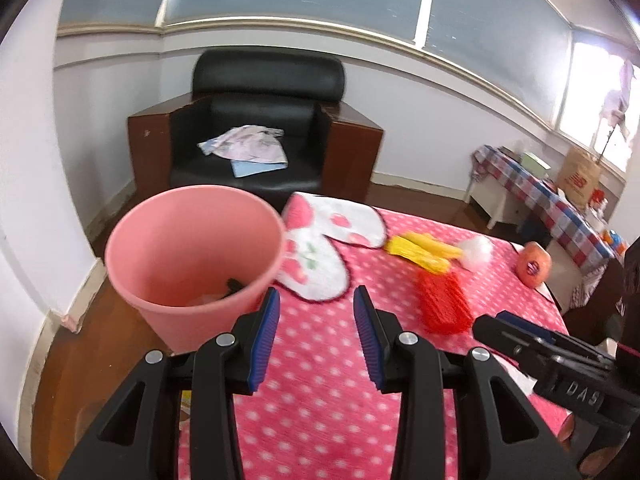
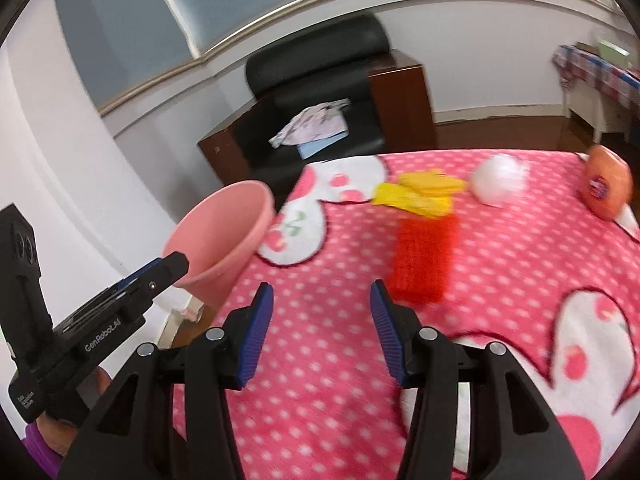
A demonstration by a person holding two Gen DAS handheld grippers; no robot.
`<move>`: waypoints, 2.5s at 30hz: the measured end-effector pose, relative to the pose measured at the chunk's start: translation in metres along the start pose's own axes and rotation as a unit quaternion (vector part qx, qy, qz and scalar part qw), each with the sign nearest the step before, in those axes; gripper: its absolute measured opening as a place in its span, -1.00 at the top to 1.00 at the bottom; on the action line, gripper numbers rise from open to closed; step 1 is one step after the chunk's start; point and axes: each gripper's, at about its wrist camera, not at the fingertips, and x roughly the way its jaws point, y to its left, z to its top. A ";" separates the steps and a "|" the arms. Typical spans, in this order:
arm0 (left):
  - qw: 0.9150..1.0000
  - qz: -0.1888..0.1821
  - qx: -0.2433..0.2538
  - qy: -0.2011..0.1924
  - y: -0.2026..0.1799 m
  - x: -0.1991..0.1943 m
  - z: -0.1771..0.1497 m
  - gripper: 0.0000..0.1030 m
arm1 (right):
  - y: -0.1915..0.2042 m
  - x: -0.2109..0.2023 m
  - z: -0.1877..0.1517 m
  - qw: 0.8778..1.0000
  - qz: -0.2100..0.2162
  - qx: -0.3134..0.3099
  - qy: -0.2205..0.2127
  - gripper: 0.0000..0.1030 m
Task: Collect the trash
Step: 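Return both tools to the table and grasp the red foam net with left tool, then grasp the yellow foam net with right tool while left tool holds red net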
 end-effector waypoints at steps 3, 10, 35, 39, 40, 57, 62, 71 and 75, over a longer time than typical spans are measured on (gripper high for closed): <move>1.000 -0.012 0.006 0.008 -0.016 0.004 -0.001 0.27 | -0.019 -0.013 -0.002 1.000 -0.012 0.016 -0.007 0.01; 0.998 -0.046 0.024 0.045 -0.043 0.032 -0.006 0.27 | -0.063 -0.022 -0.004 0.998 -0.032 0.058 -0.020 0.01; 0.984 -0.074 0.048 0.157 -0.132 0.168 -0.011 0.15 | -0.146 -0.002 0.012 0.992 -0.067 0.103 -0.018 0.01; 0.984 -0.078 0.049 0.152 -0.135 0.172 -0.017 0.26 | -0.148 0.003 0.021 0.993 -0.068 0.097 -0.019 0.01; 0.984 -0.082 0.051 0.147 -0.136 0.171 -0.018 0.52 | -0.147 0.005 0.023 0.993 -0.068 0.096 -0.018 0.01; 0.995 -0.079 0.031 0.061 -0.082 0.116 -0.001 0.80 | -0.079 0.079 0.082 1.000 -0.002 0.002 0.003 0.01; 0.995 -0.072 0.003 0.066 -0.055 0.114 0.001 0.80 | -0.065 0.112 0.104 0.999 -0.031 -0.044 0.005 0.01; 0.995 -0.078 -0.010 0.068 -0.044 0.112 0.000 0.80 | -0.096 0.143 0.086 0.997 -0.049 0.016 0.063 0.37; 0.995 -0.078 -0.011 0.064 -0.045 0.109 0.000 0.80 | -0.102 0.129 0.077 0.997 -0.033 0.043 0.055 0.71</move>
